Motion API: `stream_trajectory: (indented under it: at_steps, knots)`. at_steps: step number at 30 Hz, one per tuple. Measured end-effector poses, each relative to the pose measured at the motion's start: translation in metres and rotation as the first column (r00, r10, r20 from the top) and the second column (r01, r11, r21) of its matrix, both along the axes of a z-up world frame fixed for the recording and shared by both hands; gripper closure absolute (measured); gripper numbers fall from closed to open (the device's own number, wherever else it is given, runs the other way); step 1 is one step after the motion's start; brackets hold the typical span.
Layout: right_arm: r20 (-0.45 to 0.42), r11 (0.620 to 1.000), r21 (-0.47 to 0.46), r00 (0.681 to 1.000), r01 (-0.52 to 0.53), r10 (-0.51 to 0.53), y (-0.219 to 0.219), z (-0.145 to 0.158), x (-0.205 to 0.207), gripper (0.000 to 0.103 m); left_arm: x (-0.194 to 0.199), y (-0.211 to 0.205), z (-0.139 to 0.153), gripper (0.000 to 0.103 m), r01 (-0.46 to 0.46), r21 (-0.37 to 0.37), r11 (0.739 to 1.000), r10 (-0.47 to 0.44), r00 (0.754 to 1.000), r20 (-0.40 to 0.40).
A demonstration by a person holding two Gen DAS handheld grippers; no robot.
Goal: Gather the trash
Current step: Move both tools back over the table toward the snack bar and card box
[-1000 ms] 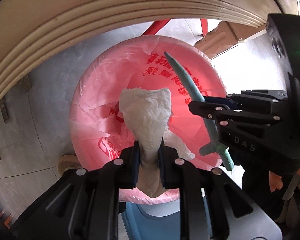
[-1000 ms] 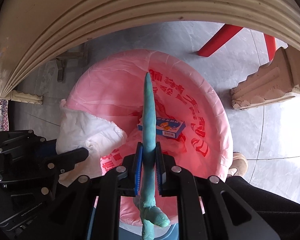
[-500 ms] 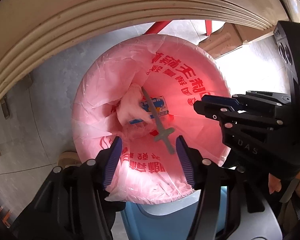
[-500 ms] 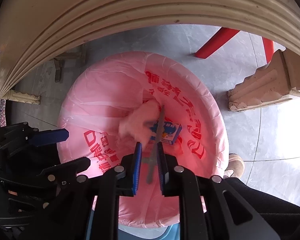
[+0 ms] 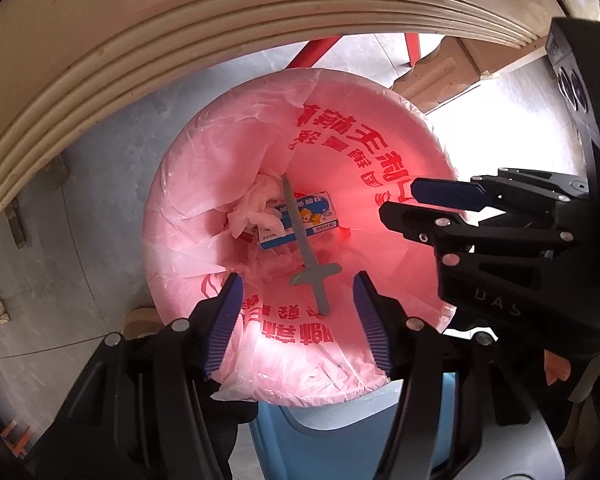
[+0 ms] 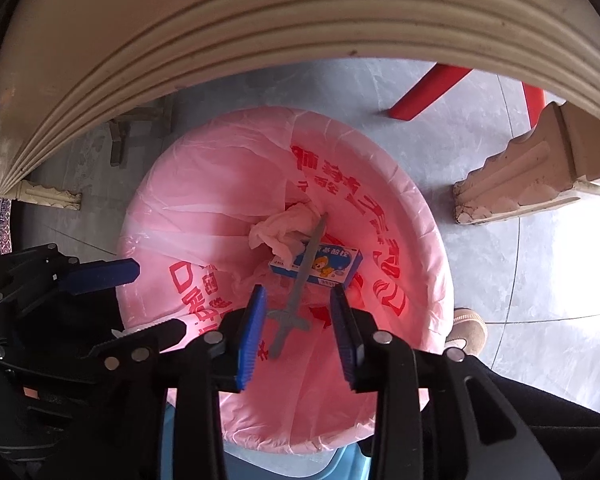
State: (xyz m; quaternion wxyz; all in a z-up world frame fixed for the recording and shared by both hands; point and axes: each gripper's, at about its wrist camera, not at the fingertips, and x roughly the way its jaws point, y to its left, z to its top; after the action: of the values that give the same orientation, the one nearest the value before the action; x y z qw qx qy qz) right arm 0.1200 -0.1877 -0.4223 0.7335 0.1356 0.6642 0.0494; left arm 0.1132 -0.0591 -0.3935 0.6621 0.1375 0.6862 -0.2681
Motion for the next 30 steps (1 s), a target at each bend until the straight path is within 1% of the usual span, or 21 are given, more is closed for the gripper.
stream_trajectory:
  at_steps: [3, 7, 11, 15, 18, 21, 23, 25, 27, 29, 30]
  knots:
    - [0.001, 1.0, -0.006, 1.0, -0.009, 0.009, 0.0, 0.003, -0.003, 0.069, -0.003, -0.001, 0.005, 0.046, 0.012, 0.008, 1.0, -0.012, 1.0, 0.015]
    - [0.017, 1.0, -0.009, 1.0, -0.014, 0.014, -0.001, 0.012, -0.009, 0.069, -0.013, -0.001, 0.024, 0.046, 0.039, 0.003, 0.999, -0.039, 0.998, 0.057]
    - [0.046, 1.0, -0.016, 0.999, -0.022, 0.022, -0.002, 0.031, -0.021, 0.069, -0.025, 0.0, 0.049, 0.046, 0.067, 0.02, 0.998, -0.069, 0.99, 0.123]
    - [0.087, 1.0, -0.017, 0.996, -0.019, 0.02, -0.005, 0.056, -0.031, 0.069, -0.037, 0.007, 0.083, 0.046, 0.075, -0.004, 0.997, -0.073, 0.981, 0.182]
    - [0.124, 1.0, -0.006, 0.992, -0.009, 0.01, -0.007, 0.081, -0.037, 0.069, -0.044, 0.009, 0.106, 0.046, 0.094, 0.022, 0.995, -0.096, 0.969, 0.226]
    - [0.167, 1.0, 0.027, 0.986, -0.008, 0.004, -0.007, 0.11, -0.043, 0.069, -0.046, 0.014, 0.138, 0.046, 0.114, 0.032, 0.993, -0.118, 0.954, 0.275]
    - [0.192, 0.999, 0.045, 0.981, -0.012, 0.003, -0.008, 0.132, -0.045, 0.069, -0.042, 0.016, 0.164, 0.046, 0.114, 0.036, 0.993, -0.119, 0.944, 0.306]
    - [0.216, 0.998, 0.064, 0.976, -0.015, 0.001, -0.01, 0.152, -0.046, 0.065, -0.032, 0.018, 0.195, 0.045, 0.104, 0.037, 0.994, -0.11, 0.936, 0.334]
    - [0.241, 0.996, 0.086, 0.97, -0.01, -0.011, -0.016, 0.177, -0.043, 0.052, -0.02, 0.02, 0.222, 0.039, 0.089, 0.034, 0.995, -0.095, 0.931, 0.353]
    - [0.254, 0.996, 0.094, 0.967, -0.003, -0.021, -0.025, 0.198, -0.037, 0.052, 0.0, 0.02, 0.252, 0.037, 0.07, 0.031, 0.997, -0.076, 0.926, 0.369]
    - [0.259, 0.995, 0.103, 0.966, 0.001, -0.028, -0.028, 0.208, -0.033, 0.052, 0.015, 0.018, 0.271, 0.037, 0.056, 0.038, 0.998, -0.066, 0.918, 0.391]
